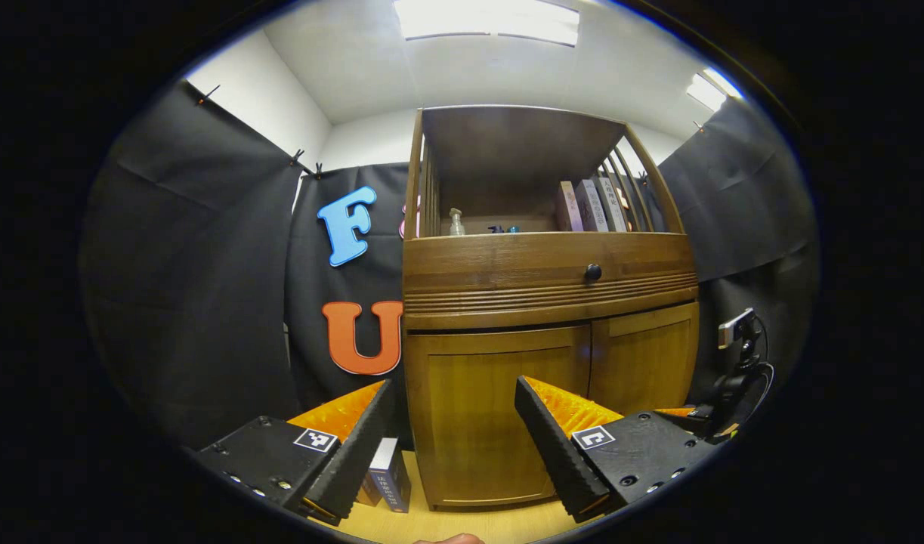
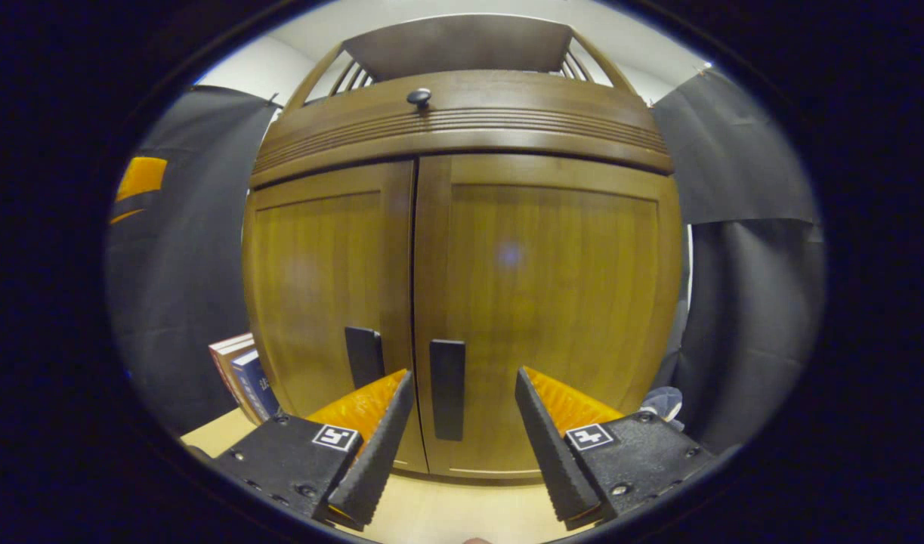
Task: Open the right door of the double-door shoe cabinet with the right hand, and open the left door with the left hand.
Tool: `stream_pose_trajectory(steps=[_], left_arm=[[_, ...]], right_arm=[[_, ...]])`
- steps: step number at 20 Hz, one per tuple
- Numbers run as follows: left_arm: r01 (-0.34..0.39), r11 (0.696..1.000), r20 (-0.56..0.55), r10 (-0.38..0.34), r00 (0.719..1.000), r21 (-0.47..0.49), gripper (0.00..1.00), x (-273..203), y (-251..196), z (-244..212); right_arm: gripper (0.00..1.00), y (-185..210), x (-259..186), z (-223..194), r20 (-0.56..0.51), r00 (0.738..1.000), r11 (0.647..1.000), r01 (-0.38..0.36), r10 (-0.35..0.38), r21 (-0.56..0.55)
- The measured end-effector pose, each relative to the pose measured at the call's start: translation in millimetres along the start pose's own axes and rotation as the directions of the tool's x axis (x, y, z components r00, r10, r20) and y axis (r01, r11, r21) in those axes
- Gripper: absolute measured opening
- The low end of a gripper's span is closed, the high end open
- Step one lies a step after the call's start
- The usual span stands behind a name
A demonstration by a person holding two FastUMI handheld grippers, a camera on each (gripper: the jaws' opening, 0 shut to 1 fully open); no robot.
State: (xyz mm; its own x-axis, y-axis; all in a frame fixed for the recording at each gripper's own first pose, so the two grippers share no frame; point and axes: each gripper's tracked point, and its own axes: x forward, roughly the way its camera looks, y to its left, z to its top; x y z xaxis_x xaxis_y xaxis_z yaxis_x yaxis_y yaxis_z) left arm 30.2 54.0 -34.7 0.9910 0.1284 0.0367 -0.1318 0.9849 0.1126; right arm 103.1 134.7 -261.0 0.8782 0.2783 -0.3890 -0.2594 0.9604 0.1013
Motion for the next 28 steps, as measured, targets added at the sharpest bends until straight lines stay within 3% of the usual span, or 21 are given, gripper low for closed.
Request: stream_pose_trajectory(steps=[9, 10, 20, 28], left_arm=[[-0.058, 0.998, -0.033, 0.058, 0.998, -0.012, 0.97, -12.9, 27.9, -6.0], [-0.06, 0.998, -0.036, 0.059, 0.998, -0.011, 1.0, -14.4, 27.6, -7.1], [-0.065, 0.998, -0.029, 0.064, 0.998, -0.009, 0.97, -31.3, 35.1, -3.4], [-0.079, 0.997, -0.011, 0.079, 0.997, -0.017, 1.0, -43.7, 46.0, 8.1]], right_arm=[[0.75, 9.4, 45.5, -23.7, -0.063, 0.998, 1.0, 0.022, -0.021, 0.015], [0.72, 10.7, 47.9, -27.9, -0.071, 0.997, 1.0, 0.018, -0.017, 0.015], [0.38, 15.7, 76.3, -41.6, -0.1, 0.994, 0.998, 0.053, -0.048, 0.042], [0.35, 15.4, 79.7, -42.9, -0.082, 0.995, 0.996, 0.061, -0.056, 0.067]])
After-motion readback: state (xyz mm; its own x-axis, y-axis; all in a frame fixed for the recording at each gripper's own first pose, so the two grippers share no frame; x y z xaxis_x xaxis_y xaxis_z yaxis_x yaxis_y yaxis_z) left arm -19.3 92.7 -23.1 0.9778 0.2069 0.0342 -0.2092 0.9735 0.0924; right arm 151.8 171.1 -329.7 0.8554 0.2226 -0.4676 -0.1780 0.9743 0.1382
